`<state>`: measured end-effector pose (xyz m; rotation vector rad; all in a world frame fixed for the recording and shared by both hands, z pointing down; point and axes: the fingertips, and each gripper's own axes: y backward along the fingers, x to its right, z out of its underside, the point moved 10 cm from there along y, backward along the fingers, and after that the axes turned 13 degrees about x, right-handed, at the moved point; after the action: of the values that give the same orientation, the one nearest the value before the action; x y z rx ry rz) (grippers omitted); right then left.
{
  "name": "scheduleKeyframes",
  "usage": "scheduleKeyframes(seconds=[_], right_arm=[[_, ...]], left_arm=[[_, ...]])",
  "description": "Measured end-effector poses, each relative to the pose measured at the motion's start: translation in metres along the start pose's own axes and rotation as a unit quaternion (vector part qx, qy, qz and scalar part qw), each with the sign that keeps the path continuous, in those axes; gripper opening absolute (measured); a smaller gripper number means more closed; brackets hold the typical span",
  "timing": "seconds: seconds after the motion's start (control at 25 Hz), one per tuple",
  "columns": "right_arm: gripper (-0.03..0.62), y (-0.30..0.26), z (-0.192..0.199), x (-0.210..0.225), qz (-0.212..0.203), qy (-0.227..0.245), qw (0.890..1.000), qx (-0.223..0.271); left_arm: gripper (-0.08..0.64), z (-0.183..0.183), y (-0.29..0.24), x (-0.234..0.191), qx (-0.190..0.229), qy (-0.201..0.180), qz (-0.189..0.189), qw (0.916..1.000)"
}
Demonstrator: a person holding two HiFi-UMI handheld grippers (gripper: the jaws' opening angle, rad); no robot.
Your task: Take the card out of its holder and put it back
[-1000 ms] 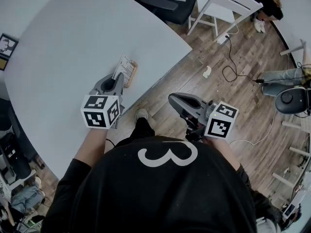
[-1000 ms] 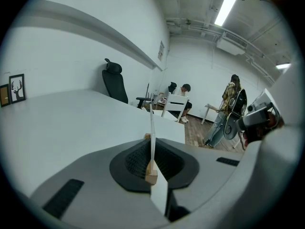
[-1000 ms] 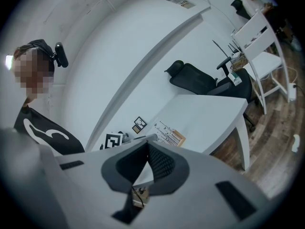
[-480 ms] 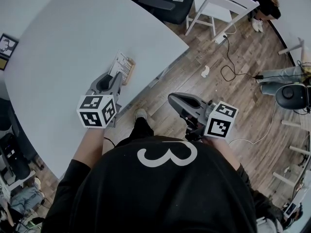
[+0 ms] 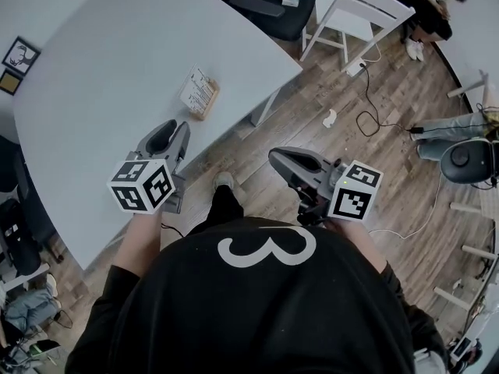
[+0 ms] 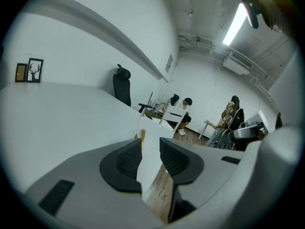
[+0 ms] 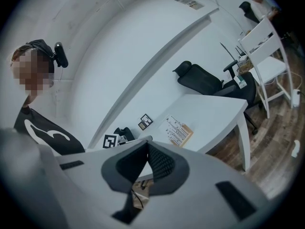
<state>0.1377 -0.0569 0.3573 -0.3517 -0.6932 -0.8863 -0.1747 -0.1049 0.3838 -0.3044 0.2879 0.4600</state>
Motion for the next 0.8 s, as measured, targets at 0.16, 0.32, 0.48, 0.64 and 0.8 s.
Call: scheduleKeyframes(seconds=[0.16, 0.32, 0.48, 0.64, 0.8], right_arm=[[0.009, 0.012, 0.007, -0.016, -0.018, 0.01, 1.0, -0.009], [0.009, 0.025, 0.013, -0.032, -0.04, 0.023, 0.999, -0.014], [0.009, 0.039, 0.017, -0.052, -0.064, 0.036, 0.997, -0.016], [0.009, 0.053, 0.019, -0.066, -0.083, 0.048, 0.995, -0.014], [0.009, 0.065, 0.023, -0.075, -0.096, 0.052, 0.994, -0.012]], left_arm=[[0.112, 0.002, 0.029, 0.031, 0.015, 0.028, 0.03, 0.999], [0.11, 0.005, 0.058, 0.069, 0.026, 0.04, 0.076, 0.996], [0.092, 0.008, 0.088, 0.106, 0.036, 0.043, 0.116, 0.9916], [0.061, 0.007, 0.11, 0.138, 0.047, 0.032, 0.145, 0.9878], [0.038, 0.015, 0.124, 0.163, 0.039, 0.04, 0.17, 0.9838]])
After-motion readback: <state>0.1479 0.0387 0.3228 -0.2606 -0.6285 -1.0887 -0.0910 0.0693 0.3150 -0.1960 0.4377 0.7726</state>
